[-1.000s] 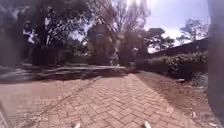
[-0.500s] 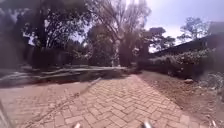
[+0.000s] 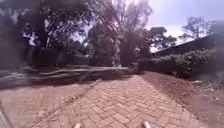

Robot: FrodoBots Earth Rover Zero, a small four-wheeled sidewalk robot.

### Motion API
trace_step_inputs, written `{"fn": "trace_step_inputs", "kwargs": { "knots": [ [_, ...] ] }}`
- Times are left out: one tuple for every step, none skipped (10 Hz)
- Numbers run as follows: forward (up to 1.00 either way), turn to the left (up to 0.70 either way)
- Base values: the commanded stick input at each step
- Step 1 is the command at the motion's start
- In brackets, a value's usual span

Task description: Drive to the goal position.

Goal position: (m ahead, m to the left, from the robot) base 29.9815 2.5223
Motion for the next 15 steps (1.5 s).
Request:
{"fn": "trace_step_inputs", "kwargs": {
  "knots": [
    [0.7, 0.0],
    [0.7, 0.0],
    [0.7, -0.35],
    [0.7, -0.35],
    [0.7, -0.35],
    [0.7, -0.35],
    [0.7, 0.0],
    [0.7, 0.0],
    [0.7, 0.0],
    [0.7, 0.0],
    [0.7, 0.0],
    [0.7, -0.13],
    [0.7, -0.3],
    [0.7, -0.35],
    [0.7, -0.35]
  ]
}}
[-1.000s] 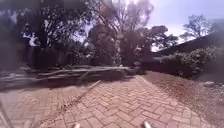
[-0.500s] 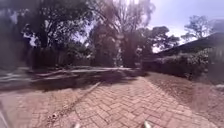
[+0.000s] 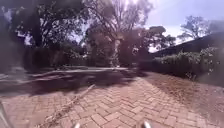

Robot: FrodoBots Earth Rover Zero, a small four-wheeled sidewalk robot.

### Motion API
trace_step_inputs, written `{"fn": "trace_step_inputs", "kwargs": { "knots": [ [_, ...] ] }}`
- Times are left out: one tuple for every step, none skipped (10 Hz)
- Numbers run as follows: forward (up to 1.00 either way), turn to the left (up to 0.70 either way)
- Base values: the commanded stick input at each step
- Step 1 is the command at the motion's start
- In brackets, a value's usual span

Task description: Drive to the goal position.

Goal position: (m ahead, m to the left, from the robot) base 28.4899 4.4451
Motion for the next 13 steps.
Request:
{"fn": "trace_step_inputs", "kwargs": {
  "knots": [
    [0.7, -0.13],
    [0.7, -0.05],
    [0.7, 0.0],
    [0.7, 0.0],
    [0.7, 0.0],
    [0.7, 0.0],
    [0.7, 0.0],
    [0.7, 0.0],
    [0.7, 0.0],
    [0.7, 0.0],
    [0.7, 0.0],
    [0.7, -0.35],
    [0.7, -0.35]
  ]
}}
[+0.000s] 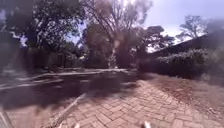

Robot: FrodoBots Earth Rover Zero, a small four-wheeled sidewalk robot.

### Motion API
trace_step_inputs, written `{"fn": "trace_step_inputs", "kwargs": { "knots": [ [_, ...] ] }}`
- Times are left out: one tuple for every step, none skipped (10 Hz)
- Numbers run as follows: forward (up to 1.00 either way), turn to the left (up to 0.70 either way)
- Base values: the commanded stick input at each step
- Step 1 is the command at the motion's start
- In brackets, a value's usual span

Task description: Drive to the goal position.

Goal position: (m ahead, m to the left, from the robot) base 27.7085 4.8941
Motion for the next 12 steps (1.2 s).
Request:
{"fn": "trace_step_inputs", "kwargs": {
  "knots": [
    [0.7, -0.35],
    [0.7, -0.35],
    [0.7, 0.0],
    [0.7, 0.0],
    [0.7, 0.0],
    [0.7, 0.0],
    [0.7, 0.0],
    [0.7, 0.0],
    [0.7, 0.0],
    [0.7, 0.0],
    [0.7, -0.33],
    [0.7, -0.18]
  ]
}}
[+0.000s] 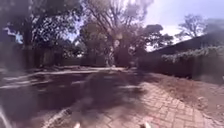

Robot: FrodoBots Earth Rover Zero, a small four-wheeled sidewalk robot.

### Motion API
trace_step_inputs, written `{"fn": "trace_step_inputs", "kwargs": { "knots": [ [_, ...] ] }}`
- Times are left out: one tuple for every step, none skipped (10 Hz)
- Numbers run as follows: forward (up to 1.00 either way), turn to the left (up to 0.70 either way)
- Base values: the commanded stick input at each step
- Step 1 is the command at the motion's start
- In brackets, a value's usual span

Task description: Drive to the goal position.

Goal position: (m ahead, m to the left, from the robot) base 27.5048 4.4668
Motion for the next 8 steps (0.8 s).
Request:
{"fn": "trace_step_inputs", "kwargs": {
  "knots": [
    [0.7, -0.03],
    [0.7, 0.0],
    [0.7, 0.0],
    [0.7, 0.0],
    [0.7, 0.0],
    [0.7, 0.0],
    [0.7, 0.0],
    [0.7, 0.0]
  ]
}}
